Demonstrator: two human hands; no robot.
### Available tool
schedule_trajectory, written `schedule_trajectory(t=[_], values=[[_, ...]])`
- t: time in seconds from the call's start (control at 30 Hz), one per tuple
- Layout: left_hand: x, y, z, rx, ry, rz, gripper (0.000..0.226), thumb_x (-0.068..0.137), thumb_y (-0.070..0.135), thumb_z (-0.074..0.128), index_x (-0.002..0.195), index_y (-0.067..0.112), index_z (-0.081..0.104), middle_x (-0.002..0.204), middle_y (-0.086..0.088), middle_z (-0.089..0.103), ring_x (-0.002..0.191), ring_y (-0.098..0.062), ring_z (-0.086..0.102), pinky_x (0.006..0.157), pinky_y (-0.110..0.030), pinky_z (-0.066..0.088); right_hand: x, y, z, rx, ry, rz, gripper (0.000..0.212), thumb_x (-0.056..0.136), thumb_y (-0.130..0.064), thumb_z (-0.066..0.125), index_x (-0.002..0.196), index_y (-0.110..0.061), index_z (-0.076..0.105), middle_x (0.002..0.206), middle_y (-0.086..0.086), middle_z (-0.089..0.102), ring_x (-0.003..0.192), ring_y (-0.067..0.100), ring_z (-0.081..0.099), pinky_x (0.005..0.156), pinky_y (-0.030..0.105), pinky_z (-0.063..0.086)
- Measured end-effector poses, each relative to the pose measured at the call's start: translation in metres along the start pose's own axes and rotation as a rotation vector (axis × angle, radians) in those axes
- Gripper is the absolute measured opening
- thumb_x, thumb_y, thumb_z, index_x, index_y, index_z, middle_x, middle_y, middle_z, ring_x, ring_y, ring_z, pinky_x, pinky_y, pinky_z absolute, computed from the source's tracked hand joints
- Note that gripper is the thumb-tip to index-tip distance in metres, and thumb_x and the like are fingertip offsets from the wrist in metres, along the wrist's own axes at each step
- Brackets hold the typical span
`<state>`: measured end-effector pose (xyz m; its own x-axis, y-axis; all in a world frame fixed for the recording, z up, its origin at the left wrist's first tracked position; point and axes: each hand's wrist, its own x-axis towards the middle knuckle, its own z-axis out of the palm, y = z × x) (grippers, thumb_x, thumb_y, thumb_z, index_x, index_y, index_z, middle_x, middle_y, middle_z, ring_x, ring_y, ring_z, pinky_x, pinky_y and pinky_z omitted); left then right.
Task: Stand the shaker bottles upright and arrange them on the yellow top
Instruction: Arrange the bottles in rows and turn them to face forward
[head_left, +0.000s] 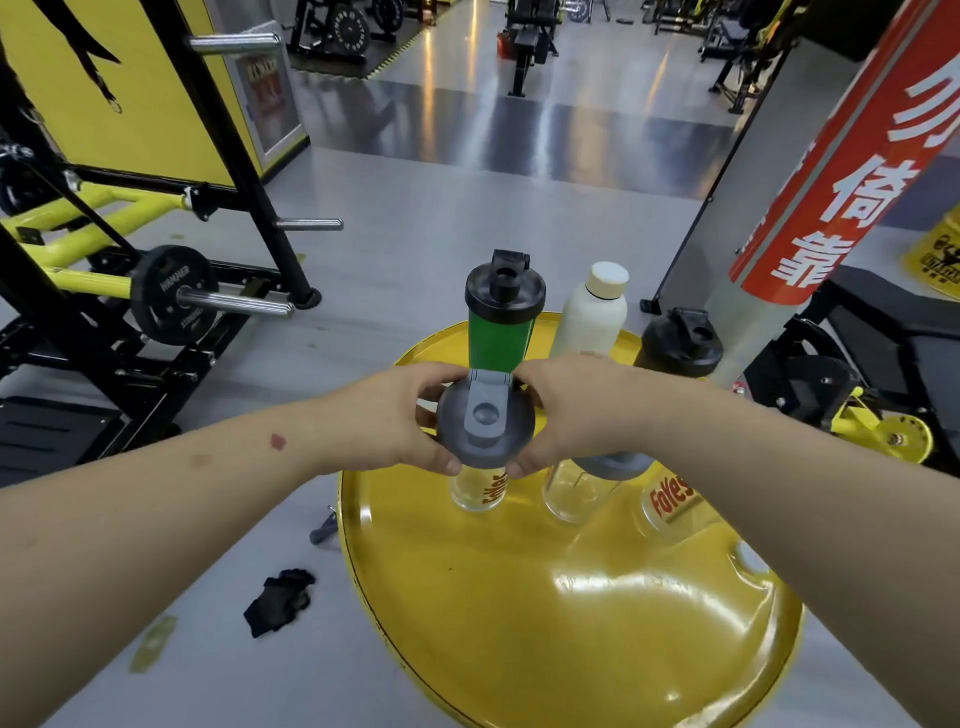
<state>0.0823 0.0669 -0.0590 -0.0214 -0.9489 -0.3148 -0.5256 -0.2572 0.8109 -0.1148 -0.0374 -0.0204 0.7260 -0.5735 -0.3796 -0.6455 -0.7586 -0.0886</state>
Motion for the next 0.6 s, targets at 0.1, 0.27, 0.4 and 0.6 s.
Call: schedule_trajectory(t=[0.1,0.27,0.4,0.6], values=[[0.000,0.002,0.004,0.076,0.065,0.039,0.088,0.066,0.013,0.091,0.140,0.037,0.051,0.124,0.015,0.066,0.107,-0.007,0.068,0.094,-0.035,0.056,0.005,0.001,0.006,-0.038,0.086,-0.022,0.062,0.066,-0.074,0.076,0.100,-0.025,0.056,0.089,-0.009,0.064,0.083,0.018,0.059,0.094,0.042,0.042],[-0.004,0.002,0.002,0.140,0.047,0.062,0.083,0.067,0.017,0.091,0.138,0.040,0.054,0.120,0.022,0.066,0.106,-0.003,0.066,0.094,-0.034,0.056,0.006,0.004,0.012,-0.061,0.081,-0.040,0.060,0.071,-0.074,0.072,0.100,-0.024,0.057,0.091,-0.008,0.066,0.086,0.018,0.061,0.106,0.046,0.036],[-0.004,0.000,0.003,0.123,0.054,0.059,0.084,0.067,0.017,0.092,0.139,0.037,0.054,0.122,0.017,0.066,0.108,-0.008,0.067,0.095,-0.037,0.056,0.005,0.005,0.017,-0.047,0.089,-0.039,0.060,0.074,-0.073,0.070,0.104,-0.024,0.057,0.095,-0.009,0.066,0.095,0.022,0.065,0.120,0.050,0.021],[-0.005,-0.003,0.002,0.116,0.073,0.064,0.082,0.066,0.016,0.093,0.134,0.039,0.055,0.121,0.016,0.066,0.099,-0.005,0.071,0.091,-0.029,0.057,0.005,0.004,0.021,-0.046,0.104,-0.034,0.062,0.077,-0.073,0.066,0.115,-0.025,0.058,0.106,-0.009,0.070,0.106,0.023,0.066,0.126,0.052,0.012]])
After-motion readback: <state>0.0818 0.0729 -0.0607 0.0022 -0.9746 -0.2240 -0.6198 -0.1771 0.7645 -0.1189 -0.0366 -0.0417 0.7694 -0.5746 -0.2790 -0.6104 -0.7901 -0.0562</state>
